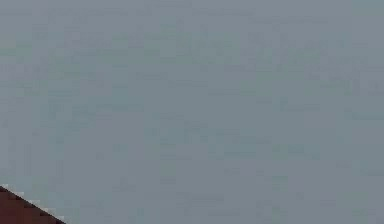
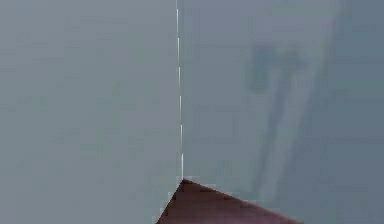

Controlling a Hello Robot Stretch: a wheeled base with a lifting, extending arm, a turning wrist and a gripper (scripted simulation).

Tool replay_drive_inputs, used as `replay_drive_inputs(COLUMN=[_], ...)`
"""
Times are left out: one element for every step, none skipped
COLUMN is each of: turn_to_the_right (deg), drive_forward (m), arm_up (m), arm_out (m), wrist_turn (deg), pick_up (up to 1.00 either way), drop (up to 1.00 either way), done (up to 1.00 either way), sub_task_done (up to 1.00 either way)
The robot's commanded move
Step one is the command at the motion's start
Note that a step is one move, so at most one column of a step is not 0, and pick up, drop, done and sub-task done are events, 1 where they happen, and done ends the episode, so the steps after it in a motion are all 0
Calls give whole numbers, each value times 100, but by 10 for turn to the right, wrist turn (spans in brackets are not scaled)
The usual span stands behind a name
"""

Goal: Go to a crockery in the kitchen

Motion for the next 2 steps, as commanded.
replay_drive_inputs(turn_to_the_right=[-450,-180], drive_forward=[0,0], arm_up=[0,0], arm_out=[0,0], wrist_turn=[0,0], pick_up=[0,0], drop=[0,0], done=[0,0], sub_task_done=[0,0])
